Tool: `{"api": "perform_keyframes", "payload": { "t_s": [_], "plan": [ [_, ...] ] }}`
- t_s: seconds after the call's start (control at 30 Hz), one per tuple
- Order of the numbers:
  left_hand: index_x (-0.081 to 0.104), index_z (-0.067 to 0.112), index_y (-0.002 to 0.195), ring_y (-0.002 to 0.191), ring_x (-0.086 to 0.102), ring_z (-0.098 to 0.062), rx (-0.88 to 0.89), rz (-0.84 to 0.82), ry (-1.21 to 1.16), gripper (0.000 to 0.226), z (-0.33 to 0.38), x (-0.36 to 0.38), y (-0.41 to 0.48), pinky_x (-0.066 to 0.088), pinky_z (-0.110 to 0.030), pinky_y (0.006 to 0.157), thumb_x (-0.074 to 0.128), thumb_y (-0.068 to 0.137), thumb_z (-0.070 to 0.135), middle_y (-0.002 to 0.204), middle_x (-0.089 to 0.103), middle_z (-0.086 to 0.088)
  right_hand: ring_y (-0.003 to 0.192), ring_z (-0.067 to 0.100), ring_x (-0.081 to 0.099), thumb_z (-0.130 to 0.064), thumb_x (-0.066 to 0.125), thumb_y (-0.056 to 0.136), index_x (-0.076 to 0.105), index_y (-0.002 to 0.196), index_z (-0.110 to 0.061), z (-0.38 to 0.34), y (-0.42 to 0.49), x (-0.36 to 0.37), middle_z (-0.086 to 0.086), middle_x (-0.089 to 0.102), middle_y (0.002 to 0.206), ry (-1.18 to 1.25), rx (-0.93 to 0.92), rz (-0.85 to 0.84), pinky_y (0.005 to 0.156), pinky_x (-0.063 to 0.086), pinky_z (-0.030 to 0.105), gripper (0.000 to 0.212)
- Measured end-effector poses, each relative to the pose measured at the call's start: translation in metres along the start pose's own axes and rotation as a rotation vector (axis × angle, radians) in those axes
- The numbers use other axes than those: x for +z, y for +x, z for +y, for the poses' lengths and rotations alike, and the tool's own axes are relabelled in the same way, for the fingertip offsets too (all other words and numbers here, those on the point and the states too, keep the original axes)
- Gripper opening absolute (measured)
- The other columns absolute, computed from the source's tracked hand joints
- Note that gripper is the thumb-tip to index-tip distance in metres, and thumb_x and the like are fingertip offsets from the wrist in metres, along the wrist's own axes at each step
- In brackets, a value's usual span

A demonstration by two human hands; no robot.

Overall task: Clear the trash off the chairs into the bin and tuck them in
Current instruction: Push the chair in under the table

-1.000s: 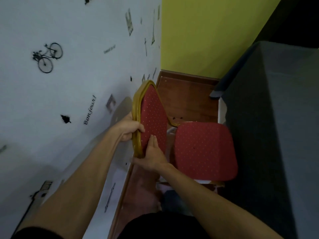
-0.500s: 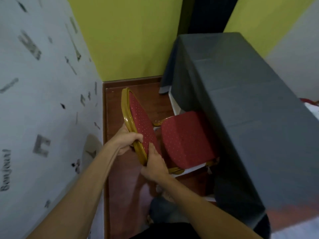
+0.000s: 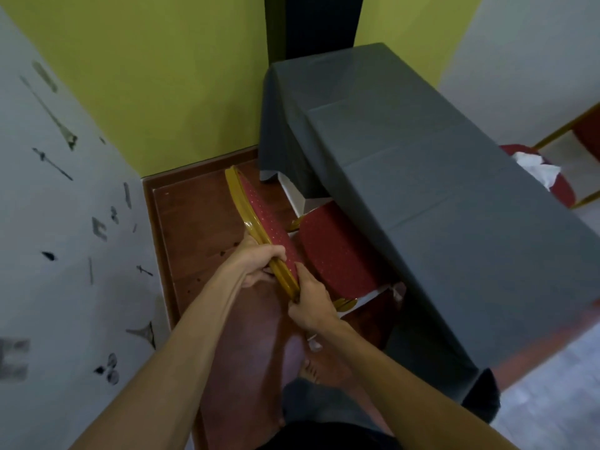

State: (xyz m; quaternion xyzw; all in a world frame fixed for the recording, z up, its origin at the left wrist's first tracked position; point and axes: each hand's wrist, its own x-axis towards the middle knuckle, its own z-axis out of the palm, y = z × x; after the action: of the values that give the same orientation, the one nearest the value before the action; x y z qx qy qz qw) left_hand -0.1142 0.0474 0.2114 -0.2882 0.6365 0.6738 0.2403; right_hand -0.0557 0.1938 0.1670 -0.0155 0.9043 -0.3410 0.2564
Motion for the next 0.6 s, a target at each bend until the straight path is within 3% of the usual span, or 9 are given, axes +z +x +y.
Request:
{"api": "perform_keyframes", "payload": {
  "t_s": [0.1, 0.2, 0.47, 0.6],
  "plan": [
    [0.044, 0.01, 0.134, 0.074, 0.069, -0.028, -0.016, -0.042, 0.025, 0.067, 0.017, 0.011, 0.014, 0.06, -0.044, 0.053, 0.069, 0.074, -0.009, 0.094, 0.066, -0.016, 0.136, 0.032, 0.049, -0.021, 0.066, 0.071, 0.019, 0.158, -0.018, 0.006, 0.017, -0.021, 0.009, 0.043, 0.156, -0.028, -0.007, -0.009, 0.11, 0.045, 0.045, 0.099],
    [0.044, 0.014, 0.134, 0.085, 0.07, -0.03, -0.023, -0.057, 0.04, 0.067, 0.039, 0.023, 0.033, 0.06, -0.043, 0.053, 0.069, 0.076, -0.009, 0.108, 0.065, -0.018, 0.133, 0.032, 0.052, -0.022, 0.067, 0.07, 0.023, 0.157, -0.019, 0.01, 0.037, -0.039, 0.008, 0.048, 0.152, -0.025, 0.003, 0.023, 0.108, 0.047, 0.043, 0.098],
    [0.042, 0.024, 0.124, 0.099, 0.065, -0.035, -0.004, -0.039, 0.032, 0.066, 0.07, 0.059, 0.065, 0.06, -0.048, 0.055, 0.064, 0.073, -0.011, 0.109, 0.061, -0.015, 0.123, 0.033, 0.06, -0.015, 0.069, 0.072, 0.024, 0.158, -0.023, 0.017, 0.071, -0.08, 0.013, 0.058, 0.141, 0.004, 0.067, 0.019, 0.101, 0.053, 0.041, 0.097],
    [0.048, 0.017, 0.122, 0.103, 0.065, -0.036, -0.013, -0.062, 0.001, 0.057, 0.069, 0.064, 0.07, 0.058, -0.045, 0.055, 0.062, 0.074, -0.01, 0.107, 0.063, -0.016, 0.122, 0.031, 0.061, -0.011, 0.071, 0.075, 0.025, 0.158, -0.023, 0.021, 0.077, -0.08, 0.011, 0.059, 0.139, 0.024, 0.062, 0.044, 0.102, 0.053, 0.045, 0.096]
  ]
}}
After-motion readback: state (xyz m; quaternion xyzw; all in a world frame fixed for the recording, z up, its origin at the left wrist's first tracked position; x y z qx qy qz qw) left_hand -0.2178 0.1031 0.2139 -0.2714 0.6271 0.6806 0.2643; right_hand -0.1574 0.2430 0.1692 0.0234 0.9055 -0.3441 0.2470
